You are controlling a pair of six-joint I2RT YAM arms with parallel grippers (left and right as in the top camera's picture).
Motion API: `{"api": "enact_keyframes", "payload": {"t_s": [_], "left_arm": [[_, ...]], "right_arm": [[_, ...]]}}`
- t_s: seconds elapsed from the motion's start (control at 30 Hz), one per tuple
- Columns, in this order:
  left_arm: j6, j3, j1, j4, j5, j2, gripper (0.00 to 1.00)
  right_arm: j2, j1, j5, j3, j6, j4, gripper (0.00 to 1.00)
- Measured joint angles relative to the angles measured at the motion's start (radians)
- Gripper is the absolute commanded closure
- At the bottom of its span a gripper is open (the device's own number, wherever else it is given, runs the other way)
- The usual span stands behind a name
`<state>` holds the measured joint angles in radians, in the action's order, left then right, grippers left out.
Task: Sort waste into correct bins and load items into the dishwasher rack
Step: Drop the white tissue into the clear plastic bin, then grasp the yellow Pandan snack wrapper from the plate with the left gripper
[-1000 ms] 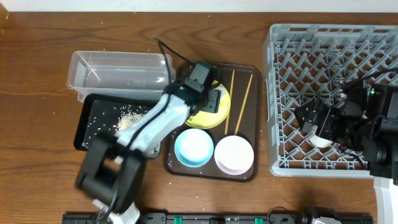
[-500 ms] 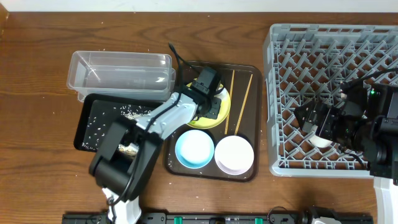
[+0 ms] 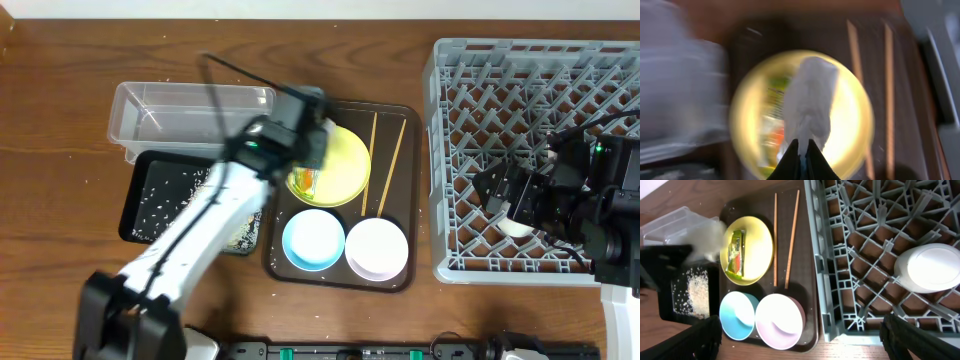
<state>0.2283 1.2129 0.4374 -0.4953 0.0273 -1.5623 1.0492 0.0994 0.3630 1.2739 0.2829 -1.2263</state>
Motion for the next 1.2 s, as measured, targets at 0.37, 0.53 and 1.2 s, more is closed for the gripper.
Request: {"api": "enact_keyframes", "payload": {"t_s": [0.37,0.53,1.2], "left_arm": [[-0.011,0.000,-0.347,0.082,-0.039,0.027,0.44],[-0.047,0.000,-0.338,0.020,0.050,-0.018,0.44],[-0.121,-0.002,0.078,0.041,-0.089,-0.344,0.38]], "right_arm": [[0.000,0.000,0.000,0.000,0.000,-0.005,0.01],[0.000,0.000,0.000,0.000,0.000,-0.005,0.01],[0.000,0.000,0.000,0.000,0.000,-0.020,0.01]]}}
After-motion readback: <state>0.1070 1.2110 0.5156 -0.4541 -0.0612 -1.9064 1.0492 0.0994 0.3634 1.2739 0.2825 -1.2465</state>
